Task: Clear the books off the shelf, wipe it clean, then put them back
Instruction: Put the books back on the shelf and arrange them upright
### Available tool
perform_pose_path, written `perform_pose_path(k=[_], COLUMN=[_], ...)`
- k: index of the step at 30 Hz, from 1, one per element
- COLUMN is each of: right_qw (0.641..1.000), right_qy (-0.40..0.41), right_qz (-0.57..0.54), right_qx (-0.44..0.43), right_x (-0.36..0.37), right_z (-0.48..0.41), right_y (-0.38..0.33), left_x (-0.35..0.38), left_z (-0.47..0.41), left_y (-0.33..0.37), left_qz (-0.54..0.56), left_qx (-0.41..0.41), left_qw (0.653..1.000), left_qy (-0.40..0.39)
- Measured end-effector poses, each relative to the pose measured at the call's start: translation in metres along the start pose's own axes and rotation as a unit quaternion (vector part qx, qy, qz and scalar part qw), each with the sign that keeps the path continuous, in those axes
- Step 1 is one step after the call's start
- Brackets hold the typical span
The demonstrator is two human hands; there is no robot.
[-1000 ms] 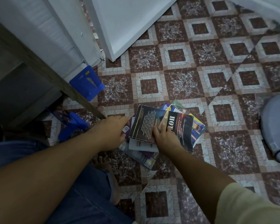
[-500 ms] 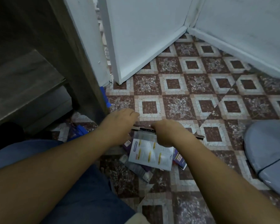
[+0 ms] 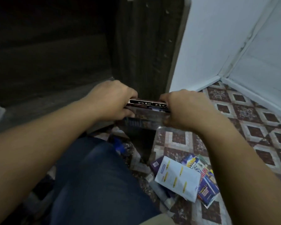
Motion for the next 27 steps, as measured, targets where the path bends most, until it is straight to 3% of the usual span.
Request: perform_pose_path(k=[6, 11, 19, 25, 27], right_qw=[0.985, 0.968, 0.931, 0.923, 0.939], right_qy=[0.137, 0.2, 0.281, 0.282, 0.228], right_qz=[0.073, 0.061, 0.083, -0.002, -0.009], right_qx=[-0.073, -0.138, -0.218, -0.262, -0.258], right_x=[-0.054, -0.066, -0.031, 0.031, 0.052], right_z=[-0.037, -0.08, -0.143, -0.167, -0.183], right_y=[-0.094, -0.172, -0.26, -0.276, -0.279], left_x=[-0.044, -0.052, -0.002, 0.053, 0.072], left_z=[0.077, 0.138, 0.193, 0.191, 0.184], left_y=[-0.099, -0.169, -0.247, -0.264, -0.273], left_qz=[-0.041, -0.063, -0.064, -0.111, -0.106], left_qx=[-0.126, -0.247, -0.317, -0.321, -0.325], left_qw=[0.989, 0.959, 0.923, 0.907, 0.912], left_qy=[0.073, 0.124, 0.207, 0.247, 0.226])
Point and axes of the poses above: each hand's wrist, its own z-axis away from the middle knuckle, its own x-axis out of the palm, y = z × x, the point moved 10 cm from there along -z, towards the middle knuckle, and after that the axes turned 3 degrees about -x, right-handed, at the moved point
